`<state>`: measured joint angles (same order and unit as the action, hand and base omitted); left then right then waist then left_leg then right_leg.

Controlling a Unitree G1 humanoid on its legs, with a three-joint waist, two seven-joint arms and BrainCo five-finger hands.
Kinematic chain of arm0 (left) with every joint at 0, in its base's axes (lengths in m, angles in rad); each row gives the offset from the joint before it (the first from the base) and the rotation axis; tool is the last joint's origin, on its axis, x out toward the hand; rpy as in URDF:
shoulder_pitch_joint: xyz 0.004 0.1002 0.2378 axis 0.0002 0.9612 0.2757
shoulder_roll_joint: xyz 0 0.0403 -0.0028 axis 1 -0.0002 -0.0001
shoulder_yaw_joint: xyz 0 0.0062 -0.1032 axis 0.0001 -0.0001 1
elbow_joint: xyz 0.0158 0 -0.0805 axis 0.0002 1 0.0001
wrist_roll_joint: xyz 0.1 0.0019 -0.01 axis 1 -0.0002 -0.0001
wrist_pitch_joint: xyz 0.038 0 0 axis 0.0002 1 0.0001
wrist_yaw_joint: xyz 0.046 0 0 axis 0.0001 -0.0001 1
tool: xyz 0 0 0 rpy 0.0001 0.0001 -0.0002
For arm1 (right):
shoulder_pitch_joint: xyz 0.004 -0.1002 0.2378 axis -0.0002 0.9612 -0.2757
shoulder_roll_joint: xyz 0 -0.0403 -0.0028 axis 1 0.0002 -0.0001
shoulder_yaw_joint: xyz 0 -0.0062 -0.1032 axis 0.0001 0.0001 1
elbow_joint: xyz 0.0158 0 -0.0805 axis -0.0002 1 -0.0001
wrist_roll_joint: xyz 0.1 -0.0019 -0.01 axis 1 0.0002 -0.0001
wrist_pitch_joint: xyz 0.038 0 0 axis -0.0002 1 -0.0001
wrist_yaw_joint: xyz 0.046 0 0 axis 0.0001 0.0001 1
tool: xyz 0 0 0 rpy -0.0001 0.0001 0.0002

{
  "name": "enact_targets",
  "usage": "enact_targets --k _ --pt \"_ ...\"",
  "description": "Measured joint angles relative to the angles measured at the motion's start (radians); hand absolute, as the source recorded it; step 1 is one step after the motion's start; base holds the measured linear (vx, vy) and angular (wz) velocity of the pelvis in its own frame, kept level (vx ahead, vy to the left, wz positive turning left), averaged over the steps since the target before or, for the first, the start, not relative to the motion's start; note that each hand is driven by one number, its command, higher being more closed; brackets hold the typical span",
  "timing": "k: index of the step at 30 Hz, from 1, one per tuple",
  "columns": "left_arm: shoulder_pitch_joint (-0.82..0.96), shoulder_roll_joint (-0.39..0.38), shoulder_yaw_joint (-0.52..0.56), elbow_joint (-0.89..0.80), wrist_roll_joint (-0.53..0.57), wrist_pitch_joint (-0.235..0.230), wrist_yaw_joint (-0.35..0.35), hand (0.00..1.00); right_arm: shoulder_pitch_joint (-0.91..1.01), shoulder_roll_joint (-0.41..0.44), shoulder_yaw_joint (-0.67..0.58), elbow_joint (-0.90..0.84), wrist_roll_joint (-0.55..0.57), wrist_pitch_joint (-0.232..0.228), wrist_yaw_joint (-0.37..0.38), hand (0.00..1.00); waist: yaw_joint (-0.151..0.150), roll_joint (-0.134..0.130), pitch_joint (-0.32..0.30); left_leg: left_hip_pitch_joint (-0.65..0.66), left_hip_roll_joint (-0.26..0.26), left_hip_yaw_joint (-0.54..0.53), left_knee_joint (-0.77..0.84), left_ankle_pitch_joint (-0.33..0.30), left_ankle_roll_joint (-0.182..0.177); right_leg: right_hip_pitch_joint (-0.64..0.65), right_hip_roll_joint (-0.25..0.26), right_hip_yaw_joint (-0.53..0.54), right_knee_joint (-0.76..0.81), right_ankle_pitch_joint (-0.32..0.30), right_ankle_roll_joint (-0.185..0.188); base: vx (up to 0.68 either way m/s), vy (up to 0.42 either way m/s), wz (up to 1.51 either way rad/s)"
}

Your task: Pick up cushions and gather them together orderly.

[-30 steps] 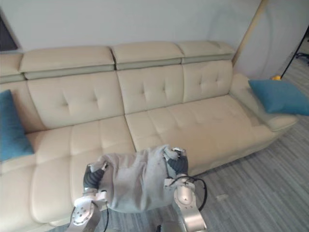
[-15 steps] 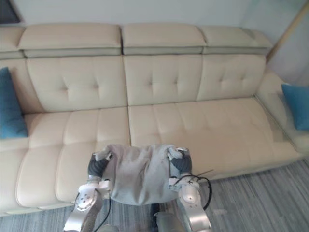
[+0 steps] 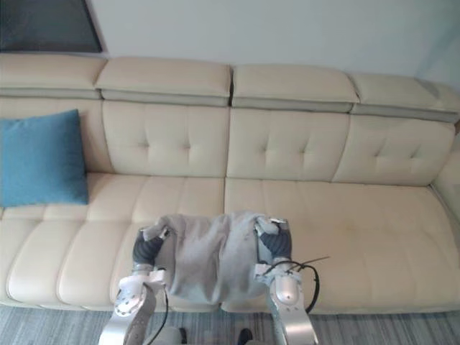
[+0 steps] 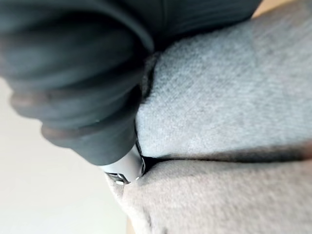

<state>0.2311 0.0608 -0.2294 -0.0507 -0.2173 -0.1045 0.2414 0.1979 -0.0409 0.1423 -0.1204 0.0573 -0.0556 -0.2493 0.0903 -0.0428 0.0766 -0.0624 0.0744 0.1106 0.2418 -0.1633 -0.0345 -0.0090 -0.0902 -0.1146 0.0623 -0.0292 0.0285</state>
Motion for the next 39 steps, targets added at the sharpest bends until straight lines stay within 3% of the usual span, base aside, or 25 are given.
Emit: enact_targets --k 5,10,14,19,20,23,27,31,34,35,39 --pt "0.019 0.028 -0.027 0.001 0.002 0.001 -0.010 1.00 -0.004 0.001 -0.020 0.053 -0.012 -0.001 0.010 1.00 -0.005 -0.022 -0.027 0.023 -0.014 -0.010 -0.069 0.025 -0.006 0.000 0.001 0.015 -0.019 0.000 0.000 0.06 0.000 0.02" --pt "0.000 0.048 -0.022 0.007 0.019 0.003 -0.004 1.00 -0.074 -0.002 -0.020 0.114 -0.018 0.002 0.005 1.00 -0.012 -0.024 -0.029 0.028 -0.017 -0.015 -0.138 0.064 -0.011 -0.014 0.005 0.017 -0.040 0.009 0.011 -0.02 -0.033 0.01" --pt "-0.133 0.105 0.002 0.049 0.019 0.003 0.024 1.00 -0.253 -0.010 -0.018 0.201 -0.018 0.011 -0.016 1.00 -0.013 -0.029 -0.026 -0.013 -0.015 -0.026 -0.174 0.099 -0.016 -0.049 0.014 0.014 -0.082 0.046 0.005 -0.06 -0.031 0.04" --pt "-0.346 0.161 0.051 0.082 0.022 0.002 0.106 1.00 -0.492 -0.012 -0.013 0.275 -0.012 0.016 -0.061 1.00 -0.022 -0.051 0.009 -0.078 -0.009 -0.041 -0.192 0.143 -0.024 -0.099 0.024 0.010 -0.120 0.095 -0.010 -0.07 -0.027 0.07" --pt "-0.437 0.166 0.070 0.099 0.034 -0.003 0.137 1.00 -0.588 -0.015 -0.021 0.311 0.006 0.014 -0.083 1.00 -0.024 -0.051 0.053 -0.088 -0.010 -0.043 -0.191 0.150 -0.022 -0.106 0.024 0.014 -0.123 0.106 -0.009 -0.06 0.000 0.04" --pt "-0.564 0.192 0.087 0.156 0.041 -0.016 0.176 1.00 -0.707 -0.042 -0.024 0.362 0.027 0.010 -0.109 1.00 -0.026 -0.048 0.080 -0.145 -0.013 -0.048 -0.190 0.170 -0.020 -0.160 0.022 0.014 -0.123 0.123 -0.011 -0.11 0.010 0.04" --pt "-0.814 0.277 0.095 0.286 0.041 -0.017 0.242 1.00 -0.929 -0.077 -0.056 0.483 0.054 0.010 -0.146 1.00 -0.030 -0.046 0.198 -0.189 -0.015 -0.055 -0.198 0.206 -0.020 -0.206 0.023 0.014 -0.124 0.153 -0.014 -0.12 -0.005 0.02" --pt "-0.933 0.311 0.089 0.375 0.038 -0.017 0.261 1.00 -1.027 -0.117 -0.063 0.545 0.075 0.018 -0.166 1.00 -0.037 -0.038 0.243 -0.221 -0.016 -0.064 -0.207 0.223 -0.020 -0.239 0.023 0.013 -0.126 0.167 -0.013 -0.06 -0.009 0.04" --pt "-1.057 0.361 0.082 0.442 0.038 -0.019 0.273 1.00 -1.143 -0.145 -0.064 0.579 0.090 0.018 -0.185 1.00 -0.043 -0.036 0.317 -0.241 -0.015 -0.064 -0.207 0.235 -0.022 -0.261 0.024 0.017 -0.127 0.180 -0.018 -0.07 -0.006 -0.03" --pt "-1.127 0.384 0.076 0.482 0.038 -0.025 0.282 0.00 -1.200 -0.162 -0.064 0.595 0.103 0.016 -0.192 0.00 -0.044 -0.034 0.328 -0.277 -0.016 -0.064 -0.214 0.251 -0.020 -0.300 0.024 0.019 -0.129 0.193 -0.016 -0.08 -0.014 -0.04" --pt "-1.267 0.455 0.046 0.597 0.038 -0.047 0.285 0.00 -1.348 -0.189 -0.063 0.697 0.120 0.011 -0.213 0.00 -0.055 -0.033 0.361 -0.304 -0.018 -0.059 -0.244 0.280 -0.020 -0.341 0.024 0.027 -0.140 0.214 -0.017 -0.05 -0.004 -0.06"
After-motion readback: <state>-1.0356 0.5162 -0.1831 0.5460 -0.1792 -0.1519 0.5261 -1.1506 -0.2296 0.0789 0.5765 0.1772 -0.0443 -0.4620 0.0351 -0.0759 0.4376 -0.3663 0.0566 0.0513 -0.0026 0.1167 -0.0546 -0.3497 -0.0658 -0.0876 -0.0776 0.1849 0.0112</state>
